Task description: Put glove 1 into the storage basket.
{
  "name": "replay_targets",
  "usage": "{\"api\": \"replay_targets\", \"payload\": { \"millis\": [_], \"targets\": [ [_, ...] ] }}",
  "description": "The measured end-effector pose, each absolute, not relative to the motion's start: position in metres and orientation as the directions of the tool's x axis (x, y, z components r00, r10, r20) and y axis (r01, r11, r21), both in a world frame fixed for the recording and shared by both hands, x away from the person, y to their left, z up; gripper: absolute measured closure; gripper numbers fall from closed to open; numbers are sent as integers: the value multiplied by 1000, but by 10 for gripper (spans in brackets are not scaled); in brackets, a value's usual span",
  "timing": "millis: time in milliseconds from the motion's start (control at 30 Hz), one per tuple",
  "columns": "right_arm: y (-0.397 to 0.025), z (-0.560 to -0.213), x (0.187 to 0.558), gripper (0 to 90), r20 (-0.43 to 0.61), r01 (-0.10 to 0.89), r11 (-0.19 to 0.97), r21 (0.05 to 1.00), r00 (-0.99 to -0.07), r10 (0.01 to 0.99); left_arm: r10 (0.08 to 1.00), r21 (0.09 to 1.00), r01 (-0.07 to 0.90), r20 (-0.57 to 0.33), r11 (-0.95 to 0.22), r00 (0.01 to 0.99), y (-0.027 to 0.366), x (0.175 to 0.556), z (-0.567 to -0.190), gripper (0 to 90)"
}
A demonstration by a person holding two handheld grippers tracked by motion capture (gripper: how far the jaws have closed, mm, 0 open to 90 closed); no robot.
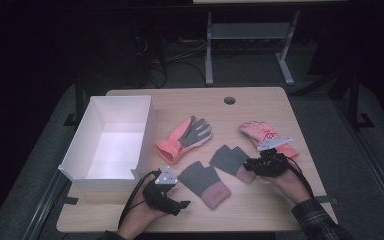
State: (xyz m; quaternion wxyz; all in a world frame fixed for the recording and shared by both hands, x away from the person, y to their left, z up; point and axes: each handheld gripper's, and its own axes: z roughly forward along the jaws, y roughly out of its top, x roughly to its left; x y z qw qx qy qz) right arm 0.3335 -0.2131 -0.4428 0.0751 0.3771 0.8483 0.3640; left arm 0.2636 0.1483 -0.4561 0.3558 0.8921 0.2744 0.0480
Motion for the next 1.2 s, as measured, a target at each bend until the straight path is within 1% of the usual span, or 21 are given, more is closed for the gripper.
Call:
{"api": "replay_targets", "payload": {
  "millis": [67, 133, 200, 267, 400, 500, 600, 667, 1000, 1133, 1200],
  "targets": [
    [-210, -443, 338, 688, 140, 583, 462, 668, -708, 692, 523, 658, 455, -107, -601, 846, 148, 263, -456, 170],
    [-207, -443, 342, 682, 153, 588, 451, 671, -705, 692, 525, 657, 457, -107, -600, 844, 148, 264, -456, 170],
    [-203, -445, 346, 675, 151, 585, 465, 664, -714, 683, 528, 659, 457, -106, -597, 843, 149, 264, -456, 170],
    [-199, -452, 349, 678, 142, 595, 489, 638, -715, 684, 529, 660, 458, -107, -596, 842, 149, 264, -456, 170],
    [-198, -457, 348, 706, 137, 597, 483, 640, -707, 693, 528, 657, 458, -107, -599, 843, 149, 264, -456, 171],
    [-192, -460, 346, 743, 102, 582, 498, 643, -709, 697, 535, 657, 463, -106, -595, 838, 149, 264, -457, 171],
    [-190, -461, 347, 844, 103, 586, 498, 640, -707, 700, 534, 655, 464, -107, -597, 839, 149, 265, -456, 188],
    [-190, -462, 347, 867, 105, 583, 493, 646, -707, 699, 535, 657, 466, -110, -593, 837, 149, 265, -456, 194],
    [-200, -454, 344, 879, 150, 594, 432, 679, -688, 710, 534, 662, 460, -107, -591, 839, 150, 265, -455, 208],
    [-201, -444, 335, 879, 183, 595, 396, 699, -685, 706, 530, 661, 458, -106, -595, 842, 149, 264, -455, 239],
    [-201, -440, 332, 879, 181, 586, 394, 708, -690, 701, 527, 663, 452, -101, -597, 844, 149, 263, -454, 273]
  ]
}}
